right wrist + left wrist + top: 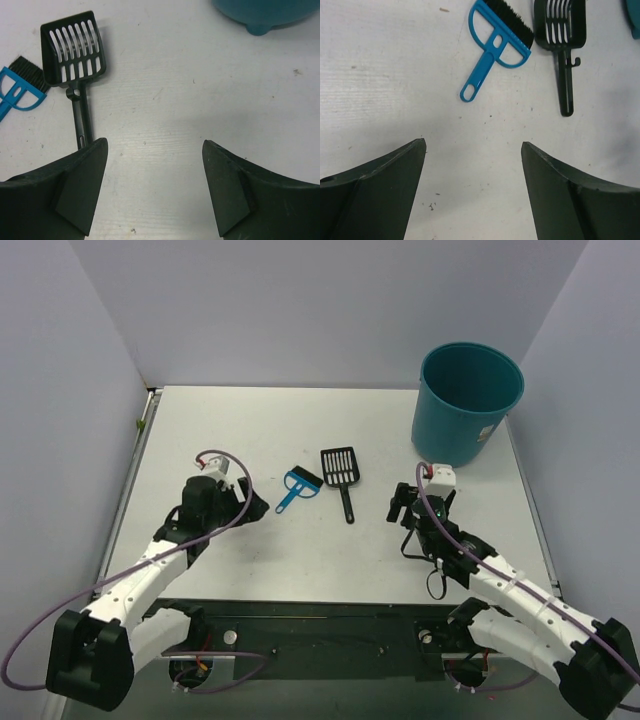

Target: Sweep away the paper scraps from the table

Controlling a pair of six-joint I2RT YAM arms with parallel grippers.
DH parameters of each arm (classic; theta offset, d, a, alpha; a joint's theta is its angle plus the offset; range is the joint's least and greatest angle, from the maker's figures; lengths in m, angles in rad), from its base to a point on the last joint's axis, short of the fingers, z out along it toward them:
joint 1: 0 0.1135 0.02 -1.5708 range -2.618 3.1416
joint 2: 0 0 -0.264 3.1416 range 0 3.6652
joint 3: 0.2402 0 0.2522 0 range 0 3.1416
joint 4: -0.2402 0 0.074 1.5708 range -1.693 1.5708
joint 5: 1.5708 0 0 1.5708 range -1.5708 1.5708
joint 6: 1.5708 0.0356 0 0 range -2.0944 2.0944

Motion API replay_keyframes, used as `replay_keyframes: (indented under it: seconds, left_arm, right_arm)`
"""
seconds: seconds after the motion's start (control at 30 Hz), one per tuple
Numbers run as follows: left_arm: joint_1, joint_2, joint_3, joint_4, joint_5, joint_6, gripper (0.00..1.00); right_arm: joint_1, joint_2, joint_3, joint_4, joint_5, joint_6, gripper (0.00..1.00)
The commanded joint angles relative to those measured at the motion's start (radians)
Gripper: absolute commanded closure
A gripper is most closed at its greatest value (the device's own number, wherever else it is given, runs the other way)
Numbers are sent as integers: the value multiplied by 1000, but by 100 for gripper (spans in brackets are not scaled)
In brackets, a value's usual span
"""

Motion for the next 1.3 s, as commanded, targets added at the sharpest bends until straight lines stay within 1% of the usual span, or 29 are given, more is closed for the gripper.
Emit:
replay_keyframes:
  seconds: [0.0,0.13,0.27,0.33,0.43,0.47,0.53,0.6,0.77,1.0,1.27]
  left_arm:
    - [-8,-136,-100,163,34,49,12]
    - [-25,-242,-193,221,6,82,12]
    - [-42,-327,-291,265,-12,144,12]
    - [-45,-364,-316,267,-31,145,12]
    - [-47,-422,-336,299,60,155,12]
    - [-48,-453,-365,336,68,154,12]
    - [-48,-499,-390,337,60,146,12]
    - [-48,-539,-402,322,16,143,12]
    - [-47,-617,-427,313,3,138,11]
    - [-47,-654,-439,305,8,134,10]
    - [-47,-611,-430,317,12,137,11]
  right_arm:
    - [7,-130,-60,85,126,13,28]
    - [7,-173,-83,85,168,22,28]
    - [7,-189,-95,94,181,24,28]
    - [7,-199,-103,94,198,30,28]
    - [6,-225,-123,111,212,33,28]
    - [6,-228,-131,115,226,35,27]
    - [6,-235,-134,117,241,38,27]
    - [6,-235,-129,111,244,41,27]
    - [6,-235,-131,106,258,47,27]
    - [6,-242,-117,73,267,52,27]
    - [4,-238,-114,68,274,53,27]
